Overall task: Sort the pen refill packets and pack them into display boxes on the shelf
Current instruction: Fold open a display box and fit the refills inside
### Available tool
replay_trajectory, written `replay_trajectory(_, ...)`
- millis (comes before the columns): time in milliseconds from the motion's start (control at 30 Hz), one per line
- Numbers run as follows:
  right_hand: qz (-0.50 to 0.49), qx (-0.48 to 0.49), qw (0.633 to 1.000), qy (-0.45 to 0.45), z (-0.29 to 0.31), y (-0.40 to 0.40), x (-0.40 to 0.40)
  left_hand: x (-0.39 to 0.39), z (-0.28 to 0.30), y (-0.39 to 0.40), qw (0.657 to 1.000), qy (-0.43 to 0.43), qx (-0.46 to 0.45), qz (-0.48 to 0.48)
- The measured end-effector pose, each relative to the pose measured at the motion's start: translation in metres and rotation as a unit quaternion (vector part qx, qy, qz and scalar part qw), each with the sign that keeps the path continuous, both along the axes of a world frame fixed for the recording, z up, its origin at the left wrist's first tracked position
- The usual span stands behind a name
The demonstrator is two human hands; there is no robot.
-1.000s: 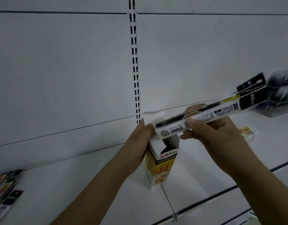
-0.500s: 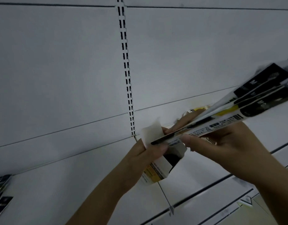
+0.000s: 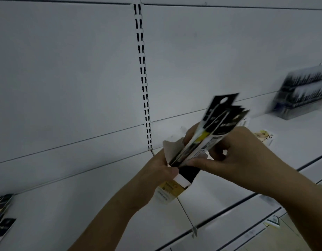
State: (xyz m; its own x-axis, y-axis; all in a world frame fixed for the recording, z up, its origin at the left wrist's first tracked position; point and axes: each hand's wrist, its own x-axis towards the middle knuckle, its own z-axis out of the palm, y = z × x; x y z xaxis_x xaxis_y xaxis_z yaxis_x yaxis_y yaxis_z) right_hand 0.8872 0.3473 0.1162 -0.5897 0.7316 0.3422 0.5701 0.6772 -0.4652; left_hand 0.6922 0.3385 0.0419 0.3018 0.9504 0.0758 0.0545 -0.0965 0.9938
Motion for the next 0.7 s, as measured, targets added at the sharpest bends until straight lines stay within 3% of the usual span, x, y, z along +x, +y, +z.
replay_trajectory(133,0.009,-0.005,1.0,-0.019,0.002,0.009,-0.001,-0.002,-0.006,0.005,0.999,-0.001,0.036,-0.001)
replay_trajectory(400,0.078,-0.084,0.982,0.149,0.014,0.005,0.008,0.003,-0.014,0.025,0.999,0.021,0.003,0.046)
replay_trajectory(500,0.064,-0.047,0.977,0.199,0.014,0.002,0.007,0.003,-0.015,0.022,0.999,0.012,0.007,0.039)
replay_trajectory(633,-0.019,0.082,0.982,0.167,0.002,0.005,0.006,0.003,-0.017,0.017,0.999,-0.003,0.013,0.042)
replay_trajectory(700,-0.039,0.057,0.983,0.169,-0.014,0.005,0.005,0.002,-0.019,0.014,0.999,-0.006,0.032,0.038)
